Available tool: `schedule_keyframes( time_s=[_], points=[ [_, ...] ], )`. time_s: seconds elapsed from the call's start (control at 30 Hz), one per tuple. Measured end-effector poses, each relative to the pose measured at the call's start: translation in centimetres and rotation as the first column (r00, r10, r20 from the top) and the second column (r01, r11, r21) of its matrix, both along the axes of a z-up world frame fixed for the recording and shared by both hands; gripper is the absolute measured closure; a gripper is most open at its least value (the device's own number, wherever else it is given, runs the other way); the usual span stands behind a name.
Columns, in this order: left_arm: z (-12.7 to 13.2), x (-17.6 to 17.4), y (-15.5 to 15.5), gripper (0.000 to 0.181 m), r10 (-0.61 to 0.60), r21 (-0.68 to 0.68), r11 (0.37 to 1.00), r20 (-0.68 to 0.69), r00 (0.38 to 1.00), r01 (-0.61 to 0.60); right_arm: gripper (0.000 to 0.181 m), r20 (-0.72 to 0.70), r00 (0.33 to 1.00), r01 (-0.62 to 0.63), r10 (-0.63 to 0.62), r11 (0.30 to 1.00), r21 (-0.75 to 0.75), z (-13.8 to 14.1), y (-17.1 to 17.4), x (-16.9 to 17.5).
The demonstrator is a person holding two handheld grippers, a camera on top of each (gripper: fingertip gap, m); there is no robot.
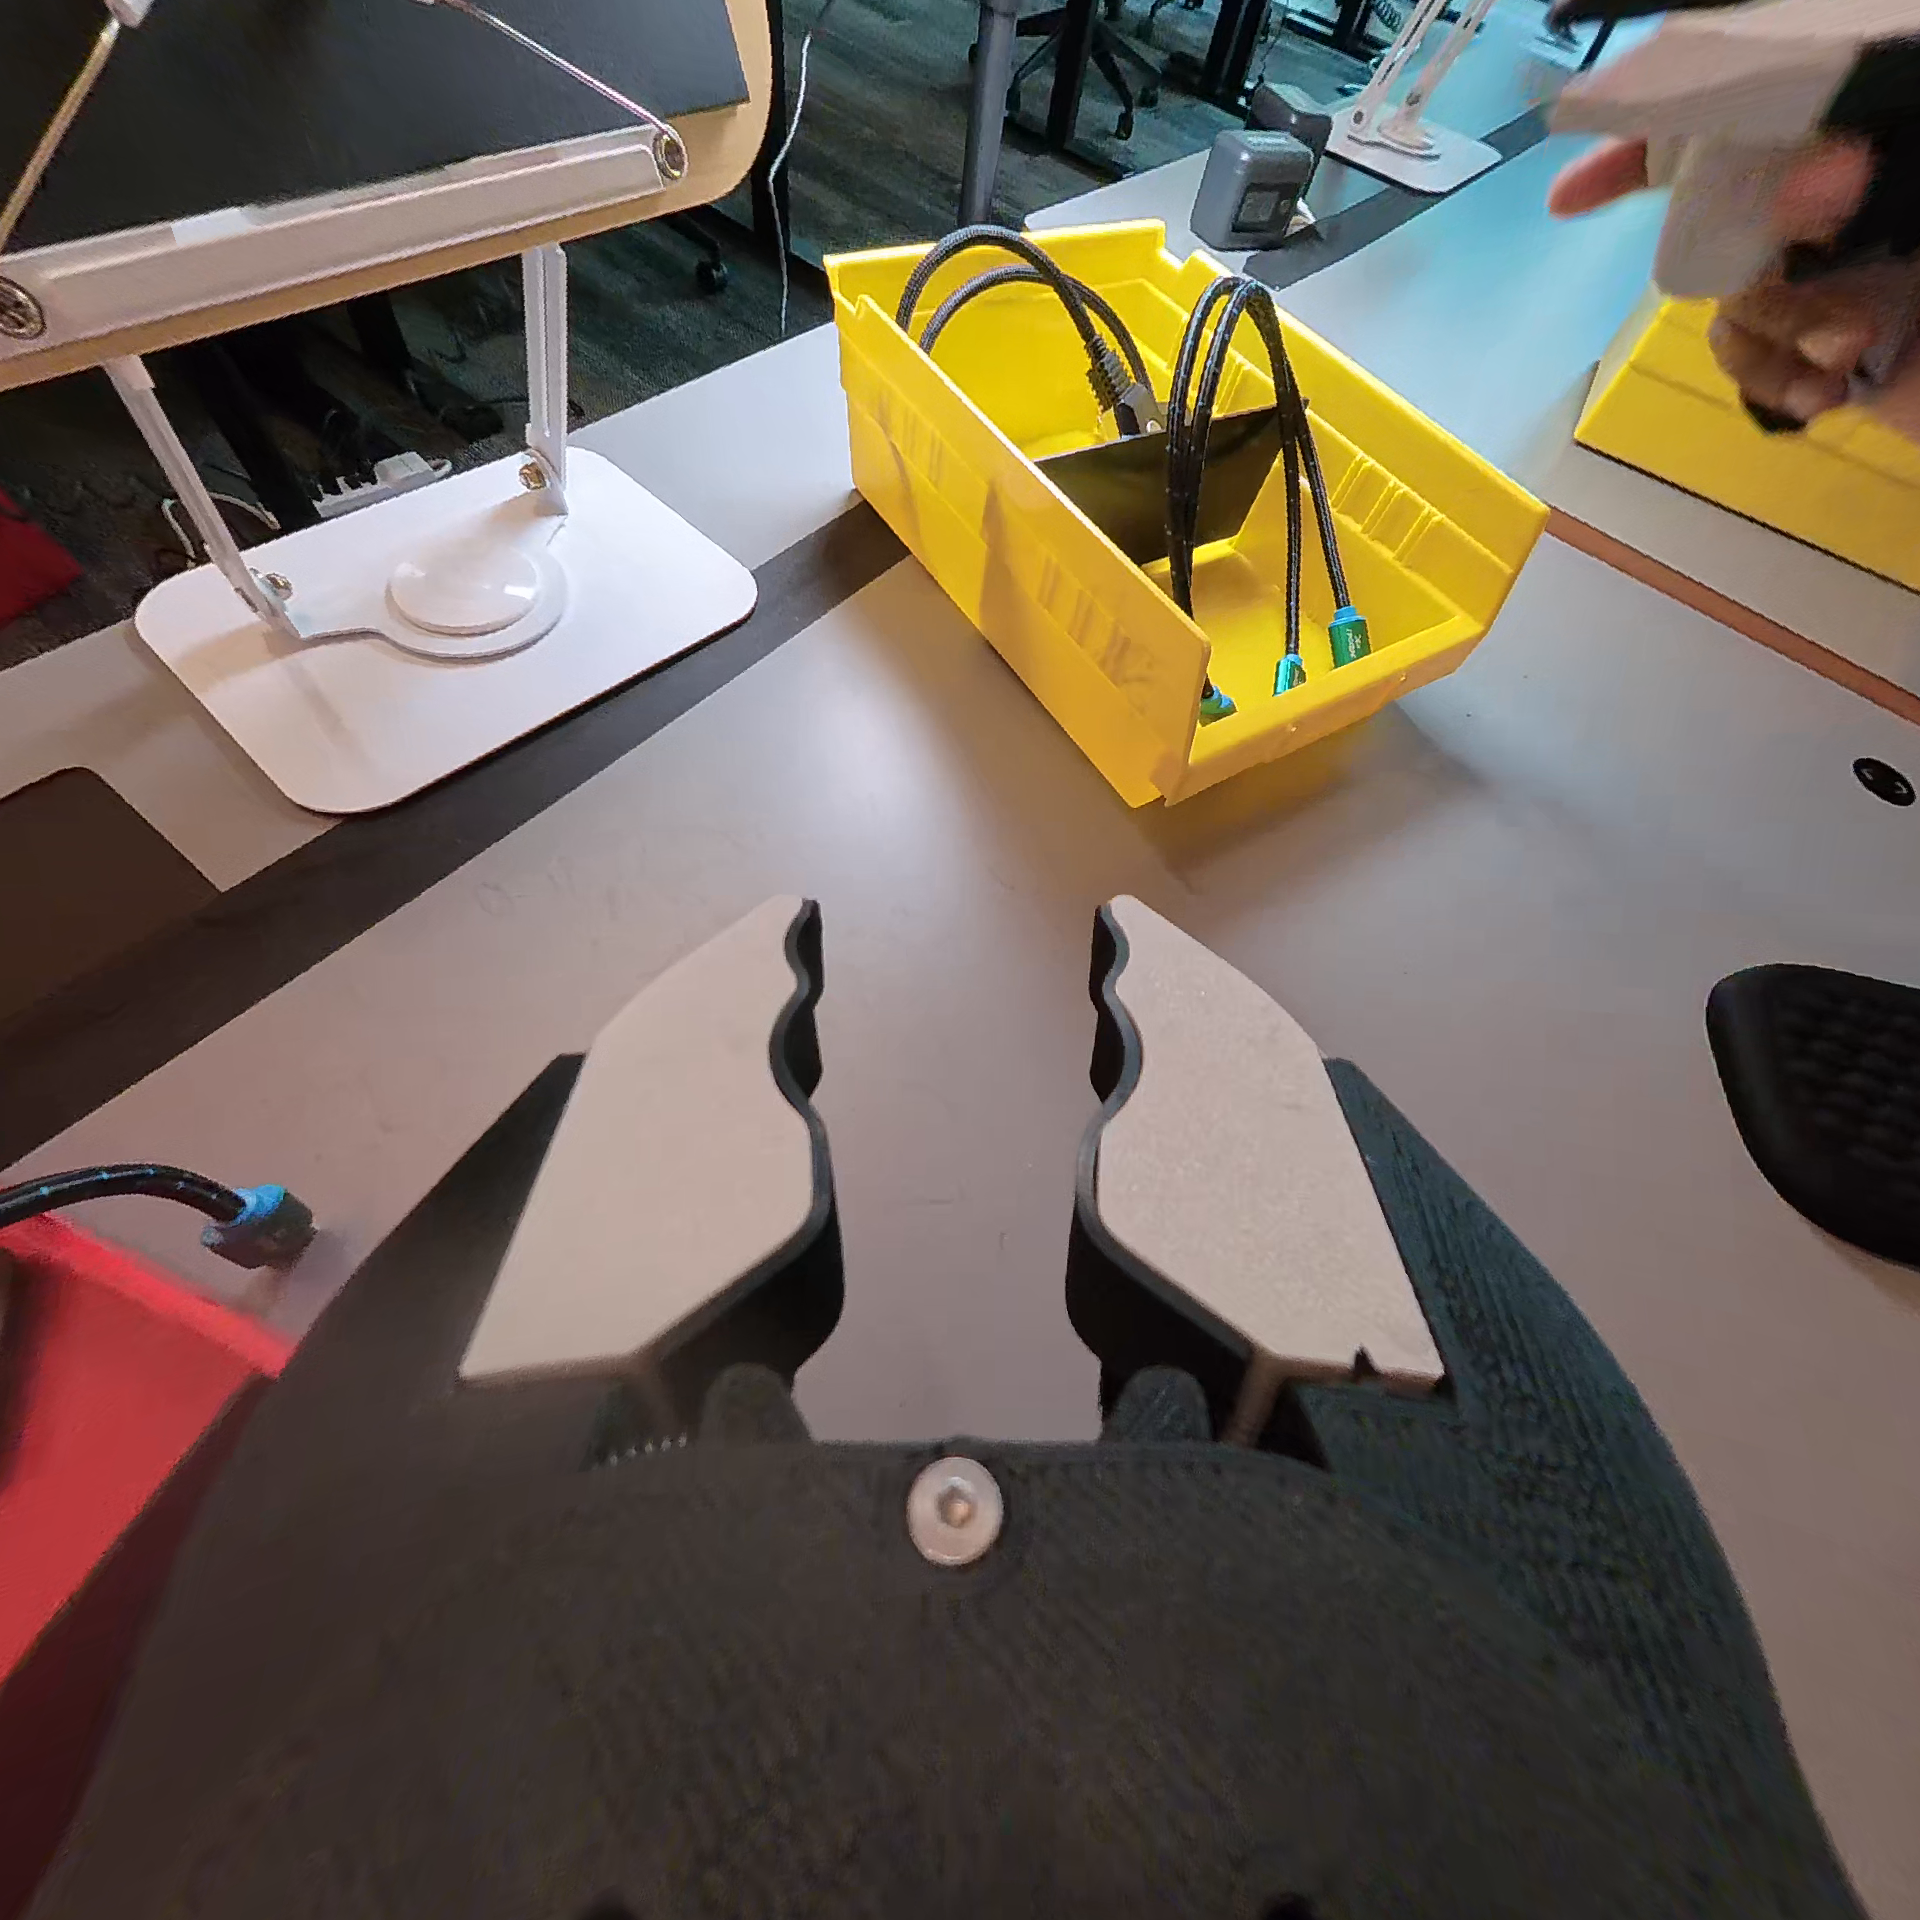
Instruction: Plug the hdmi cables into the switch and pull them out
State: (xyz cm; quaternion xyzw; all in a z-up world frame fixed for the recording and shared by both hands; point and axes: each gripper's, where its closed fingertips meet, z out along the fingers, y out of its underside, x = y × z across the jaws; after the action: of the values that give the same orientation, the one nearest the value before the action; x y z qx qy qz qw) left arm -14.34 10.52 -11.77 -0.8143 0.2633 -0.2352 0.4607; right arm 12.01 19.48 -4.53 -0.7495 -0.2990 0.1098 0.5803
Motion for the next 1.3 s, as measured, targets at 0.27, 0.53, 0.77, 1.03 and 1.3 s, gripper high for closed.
schedule_keyframes(
  time_s=[0.27,0.53,0.77,1.03,1.3],
  points=[
    [1.4,-3.0,1.1,0.131,0.12,0.07,0.99,0.043,0.992,-0.122,0.137,-0.361,0.921,-0.129,0.146,0.989,0.071,-6.3,-7.6,-7.8],
    [1.6,-14.7,1.8,0.131,0.419,0.1,0.907,-0.109,0.901,-0.409,0.139,-0.293,0.93,-0.216,0.221,0.975,0.049,-11.7,-8.9,-11.0],
    [2.2,-22.0,3.6,0.132,0.397,-0.013,0.909,-0.288,0.872,-0.418,0.143,-0.282,0.915,-0.295,0.29,0.955,0.024,-12.8,-10.3,-12.4],
    [-2.8,-25.6,7.7,0.13,0.302,-0.405,0.834,-0.231,0.925,-0.373,0.145,-0.29,0.907,-0.314,0.304,0.949,0.013,-13.1,-10.5,-12.3],
    [-12.0,-25.9,9.7,0.121,0.304,-0.641,0.692,-0.158,0.94,-0.332,0.147,-0.289,0.895,-0.353,0.341,0.936,0.013,-13.5,-10.6,-12.5]
  ],
)
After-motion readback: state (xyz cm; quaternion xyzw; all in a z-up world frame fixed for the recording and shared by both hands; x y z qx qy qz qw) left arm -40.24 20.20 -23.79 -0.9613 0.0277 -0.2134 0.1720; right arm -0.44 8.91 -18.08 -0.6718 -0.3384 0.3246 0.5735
